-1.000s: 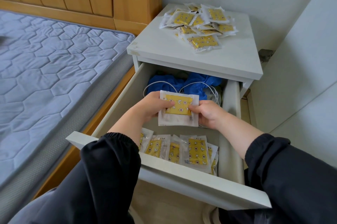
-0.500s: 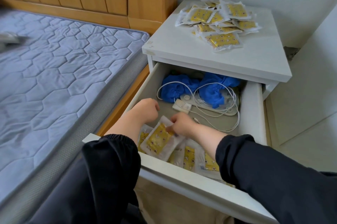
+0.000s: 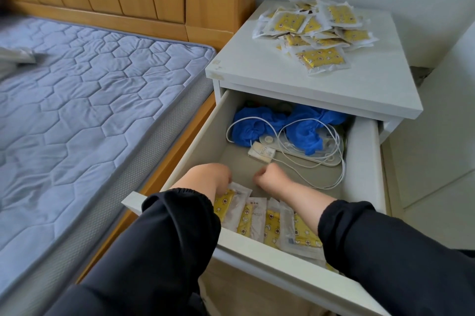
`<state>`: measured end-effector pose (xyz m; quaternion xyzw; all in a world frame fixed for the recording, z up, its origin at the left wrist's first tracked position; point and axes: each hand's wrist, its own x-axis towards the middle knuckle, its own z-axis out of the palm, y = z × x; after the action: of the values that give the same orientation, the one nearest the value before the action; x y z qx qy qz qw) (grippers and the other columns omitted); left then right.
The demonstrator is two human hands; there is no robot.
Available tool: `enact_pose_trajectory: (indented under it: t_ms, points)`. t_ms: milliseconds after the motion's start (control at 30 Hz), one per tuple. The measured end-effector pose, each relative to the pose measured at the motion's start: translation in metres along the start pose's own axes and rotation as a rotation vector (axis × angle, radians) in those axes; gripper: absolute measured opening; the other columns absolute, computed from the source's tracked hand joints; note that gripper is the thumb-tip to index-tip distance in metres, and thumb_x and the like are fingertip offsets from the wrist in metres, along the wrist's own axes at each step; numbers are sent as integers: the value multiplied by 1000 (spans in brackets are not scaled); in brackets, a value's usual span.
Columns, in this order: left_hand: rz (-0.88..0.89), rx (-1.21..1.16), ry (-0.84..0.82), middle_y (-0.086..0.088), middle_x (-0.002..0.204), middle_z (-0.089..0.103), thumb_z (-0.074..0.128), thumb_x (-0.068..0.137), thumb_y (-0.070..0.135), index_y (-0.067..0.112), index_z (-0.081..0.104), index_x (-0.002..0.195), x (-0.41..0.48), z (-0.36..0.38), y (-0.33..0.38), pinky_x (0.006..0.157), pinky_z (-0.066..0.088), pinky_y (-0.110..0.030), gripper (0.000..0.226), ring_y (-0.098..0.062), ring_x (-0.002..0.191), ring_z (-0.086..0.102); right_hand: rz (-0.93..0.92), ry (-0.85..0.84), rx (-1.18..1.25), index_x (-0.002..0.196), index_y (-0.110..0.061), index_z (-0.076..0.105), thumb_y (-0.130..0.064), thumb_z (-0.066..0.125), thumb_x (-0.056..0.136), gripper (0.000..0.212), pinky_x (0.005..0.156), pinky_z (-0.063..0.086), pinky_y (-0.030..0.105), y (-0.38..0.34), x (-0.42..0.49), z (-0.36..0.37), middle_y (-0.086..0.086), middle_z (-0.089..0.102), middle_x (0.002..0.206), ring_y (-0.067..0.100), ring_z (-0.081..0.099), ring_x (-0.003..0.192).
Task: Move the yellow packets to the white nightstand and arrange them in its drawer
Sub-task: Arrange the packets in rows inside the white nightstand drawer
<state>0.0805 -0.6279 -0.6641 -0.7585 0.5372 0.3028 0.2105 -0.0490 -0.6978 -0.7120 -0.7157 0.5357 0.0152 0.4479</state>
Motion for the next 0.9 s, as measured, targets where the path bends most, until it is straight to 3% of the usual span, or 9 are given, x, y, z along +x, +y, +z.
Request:
enact_pose_trajectory:
  t_ms: [67,133,333,400,567,733,833,900]
  points:
    - [2,11,-5,-6,150,39,65,88,12,21,32,149,3,2,-1,109,37,-39,69,-27,135,39,-24,-119,-212,108,-2,66,-20,58,91,26,72,46,28,0,-6,0,13,66,103,22,59,87]
    - [12,18,-17,-4,151,37,71,84,20,22,29,150,3,3,0,110,36,-40,78,-27,136,38,-53,-191,-250,116,-3,65,-20,62,89,32,80,48,29,-3,-12,2,12,65,114,23,60,99]
    - [6,104,-86,-2,118,62,75,76,32,19,54,130,6,8,3,94,50,-42,59,-26,106,59,-117,-305,-217,115,-11,68,-10,61,87,29,88,46,27,-11,-22,-3,6,66,118,20,60,103]
    - [7,115,-92,-3,123,60,78,75,38,18,51,131,5,8,6,94,49,-42,66,-27,111,57,-117,-329,-317,122,-14,65,-10,61,88,35,88,46,28,-12,-23,-8,2,63,123,20,58,108]
    - [71,150,-93,-5,137,48,74,78,45,18,40,141,6,8,17,99,43,-41,77,-28,124,48,-7,-251,-693,119,-8,61,-19,61,87,34,75,50,28,-3,-10,-19,8,65,115,18,61,88]
    - [126,262,-53,-9,138,46,67,84,48,15,38,143,10,14,34,98,40,-39,73,-29,124,47,30,-387,-974,121,-10,62,-39,62,89,44,90,48,30,1,-13,-32,6,63,123,19,57,94]
    - [123,338,-58,-9,141,43,71,83,42,16,34,146,11,17,31,102,39,-40,77,-30,128,44,44,-406,-1075,129,-7,55,-35,62,90,49,93,45,31,2,-20,-37,8,56,130,23,57,109]
    - [126,390,-66,-8,141,44,72,83,40,17,34,145,10,17,30,102,40,-40,76,-30,127,45,63,-451,-1140,131,-6,53,-34,60,92,48,92,44,32,4,-27,-38,10,54,133,23,54,101]
